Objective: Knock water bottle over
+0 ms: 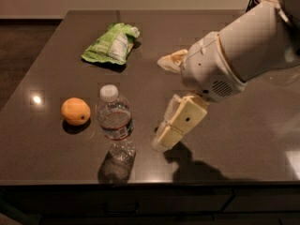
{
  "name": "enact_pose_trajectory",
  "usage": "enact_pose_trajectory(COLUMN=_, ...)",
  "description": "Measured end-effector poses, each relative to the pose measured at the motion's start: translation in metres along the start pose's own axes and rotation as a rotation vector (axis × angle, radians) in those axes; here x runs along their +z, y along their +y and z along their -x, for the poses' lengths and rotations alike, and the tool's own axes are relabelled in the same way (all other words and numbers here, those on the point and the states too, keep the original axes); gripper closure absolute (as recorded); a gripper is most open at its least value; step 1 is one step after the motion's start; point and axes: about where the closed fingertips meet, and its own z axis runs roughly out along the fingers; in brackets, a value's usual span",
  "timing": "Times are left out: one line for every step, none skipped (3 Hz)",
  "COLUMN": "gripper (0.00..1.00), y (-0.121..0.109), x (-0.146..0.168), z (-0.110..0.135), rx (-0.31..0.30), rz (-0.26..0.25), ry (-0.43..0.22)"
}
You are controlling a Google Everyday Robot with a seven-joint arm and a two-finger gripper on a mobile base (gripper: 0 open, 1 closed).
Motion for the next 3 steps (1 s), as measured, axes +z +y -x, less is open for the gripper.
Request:
enact_pose_trajectory(gripper=0.0, y=0.015, x=0.034, z=0.037, rx=-0.023, rz=0.075, ry=-0.084)
enact_pose_trajectory(gripper=0.0, y=0.024, x=0.054, z=0.055, rx=-0.039, rz=0.125, ry=-0.117)
enact_pose_trajectory(gripper=0.18, y=0.03, x=0.071, z=0.062, rx=-0.037, rz=0.16, ry=-0.118)
